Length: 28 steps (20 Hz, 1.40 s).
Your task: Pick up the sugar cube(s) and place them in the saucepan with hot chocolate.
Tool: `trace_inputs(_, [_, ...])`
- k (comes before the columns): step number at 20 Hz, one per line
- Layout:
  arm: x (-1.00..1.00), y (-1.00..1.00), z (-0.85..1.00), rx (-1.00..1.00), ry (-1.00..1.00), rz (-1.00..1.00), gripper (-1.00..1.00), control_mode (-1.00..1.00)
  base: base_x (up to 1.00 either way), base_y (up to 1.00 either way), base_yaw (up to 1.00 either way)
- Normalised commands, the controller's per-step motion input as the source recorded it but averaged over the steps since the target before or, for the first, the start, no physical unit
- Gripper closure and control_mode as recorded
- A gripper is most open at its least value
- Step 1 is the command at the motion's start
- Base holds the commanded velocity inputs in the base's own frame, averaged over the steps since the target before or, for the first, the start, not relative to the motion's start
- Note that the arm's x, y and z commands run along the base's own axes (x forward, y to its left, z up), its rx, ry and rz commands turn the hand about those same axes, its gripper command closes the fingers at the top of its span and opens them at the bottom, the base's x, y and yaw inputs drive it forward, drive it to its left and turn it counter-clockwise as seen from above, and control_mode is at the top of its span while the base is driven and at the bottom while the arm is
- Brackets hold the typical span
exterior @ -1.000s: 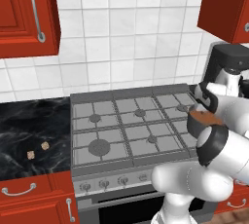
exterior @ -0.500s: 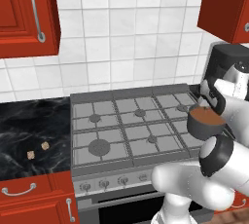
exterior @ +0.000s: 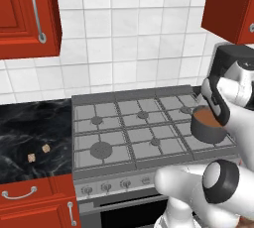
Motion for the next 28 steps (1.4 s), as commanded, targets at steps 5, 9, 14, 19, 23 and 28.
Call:
trace_inputs(5, [-0.36, 0.73, 0.10, 0.00, -0.02, 0.00, -1.00, -1.00, 0.00, 0.00, 0.00])
trace_inputs(9, [-0.22, 0.84, 0.11, 0.00, 0.00, 0.06, -1.00, -1.00, 0.00, 0.00, 0.00])
trace_inputs(14, [-0.23, 0.91, 0.06, 0.00, 0.00, 0.06, -1.00, -1.00, 0.00, 0.00, 0.00])
trace_inputs(19, [-0.29, 0.98, -0.01, 0.00, 0.00, 0.10, -1.00, -1.00, 0.00, 0.00, 0.00])
trace_inputs(23, [-0.33, 1.00, 0.00, 0.00, 0.10, 0.20, -1.00, -1.00, 0.00, 0.00, 0.00])
trace_inputs(28, [0.06, 1.00, -0.27, 0.00, 0.04, 0.20, -1.00, -1.00, 0.00, 0.00, 0.00])
